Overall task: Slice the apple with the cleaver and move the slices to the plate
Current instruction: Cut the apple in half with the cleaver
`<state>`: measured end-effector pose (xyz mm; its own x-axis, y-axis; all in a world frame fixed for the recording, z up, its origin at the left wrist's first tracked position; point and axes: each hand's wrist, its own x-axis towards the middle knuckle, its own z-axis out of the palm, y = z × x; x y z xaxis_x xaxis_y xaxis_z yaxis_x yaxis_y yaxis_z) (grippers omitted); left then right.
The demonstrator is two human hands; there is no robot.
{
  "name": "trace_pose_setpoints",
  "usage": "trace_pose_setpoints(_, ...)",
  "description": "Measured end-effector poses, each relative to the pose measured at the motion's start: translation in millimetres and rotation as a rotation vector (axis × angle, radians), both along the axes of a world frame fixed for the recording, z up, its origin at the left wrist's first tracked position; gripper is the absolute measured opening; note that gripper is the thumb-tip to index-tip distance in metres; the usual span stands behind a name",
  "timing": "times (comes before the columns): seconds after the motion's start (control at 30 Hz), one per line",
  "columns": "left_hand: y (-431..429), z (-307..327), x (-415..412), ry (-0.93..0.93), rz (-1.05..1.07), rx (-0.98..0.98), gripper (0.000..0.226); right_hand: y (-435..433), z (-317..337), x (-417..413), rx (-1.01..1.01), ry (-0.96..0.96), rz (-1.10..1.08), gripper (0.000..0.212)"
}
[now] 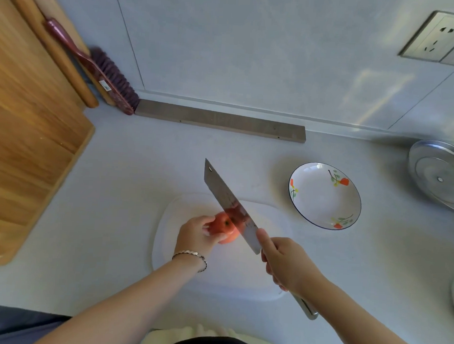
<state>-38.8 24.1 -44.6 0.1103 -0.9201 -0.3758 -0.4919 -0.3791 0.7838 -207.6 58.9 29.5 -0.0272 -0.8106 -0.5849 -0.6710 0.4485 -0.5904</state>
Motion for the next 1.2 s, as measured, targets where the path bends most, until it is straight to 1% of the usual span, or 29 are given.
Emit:
trace_pose_setpoints(0.1,-1,0,0,-0.022,-0.003,0.010,0.044,0,-4,3,0.021,0.027,0.023,0.056)
trace_pose_setpoints(0.23,-2,2,-3,-0.064,-0.030,-0.009,0.036,-3,-3,6,0.058,0.004,-0.007,0.055)
trace_pose_setpoints(0.37,-3,-1,-3,-0.143,-0.068,-0.001,0.033,-3,-5,9,0.029,0.071,0.054,0.055)
trace_pose_setpoints(0.5,-4,-3,-4,-0.209,-0.090,0.000,0.024,-3,-1,14,0.022,0.096,0.055,0.055)
trace_pose_setpoints(0.57,-4,-4,-5,-0.229,-0.096,0.004,0.026,2,1,15,0.019,0.124,0.074,0.057)
trace_pose_setpoints(0.63,-5,-6,-5,-0.244,-0.108,0.011,0.032,5,5,15,0.020,0.157,0.098,0.057)
trace_pose_setpoints(0.73,-8,-7,-3,-0.258,-0.142,0.026,0.036,3,8,18,0.005,0.153,0.106,0.053)
trace_pose_setpoints(0.83,-12,-8,-2,-0.274,-0.177,0.037,0.034,-5,9,20,0.041,0.163,0.106,0.049)
trace_pose_setpoints(0.9,-12,-6,-3,-0.297,-0.203,0.036,0.031,-11,7,23,0.068,0.169,0.054,0.034)
trace_pose_setpoints(0.93,-12,-5,-4,-0.306,-0.213,0.035,0.030,-14,4,26,0.072,0.187,0.056,0.031)
trace_pose_setpoints(0.97,-12,-5,-5,-0.310,-0.215,0.036,0.028,-18,2,29,0.076,0.213,0.097,0.032)
trace_pose_setpoints(1.0,-12,-5,-5,-0.314,-0.212,0.035,0.025,-21,4,34,0.101,0.198,0.108,0.038)
trace_pose_setpoints(1.03,-12,-5,-4,-0.320,-0.209,0.035,0.023,-24,-2,37,0.098,0.203,0.128,0.036)
trace_pose_setpoints(1.07,-12,-4,-4,-0.319,-0.200,0.040,0.020,-25,-10,37,0.083,0.174,0.095,0.031)
trace_pose_setpoints(1.13,-13,-5,-3,-0.299,-0.188,0.050,0.020,-24,-17,38,0.153,0.144,0.060,0.044)
trace_pose_setpoints(1.17,-12,-5,-4,-0.292,-0.192,0.055,0.021,-21,-23,35,0.163,0.131,0.047,0.040)
trace_pose_setpoints(1.2,-11,-5,-6,-0.288,-0.197,0.059,0.023,-19,-29,30,0.132,0.104,0.029,0.031)
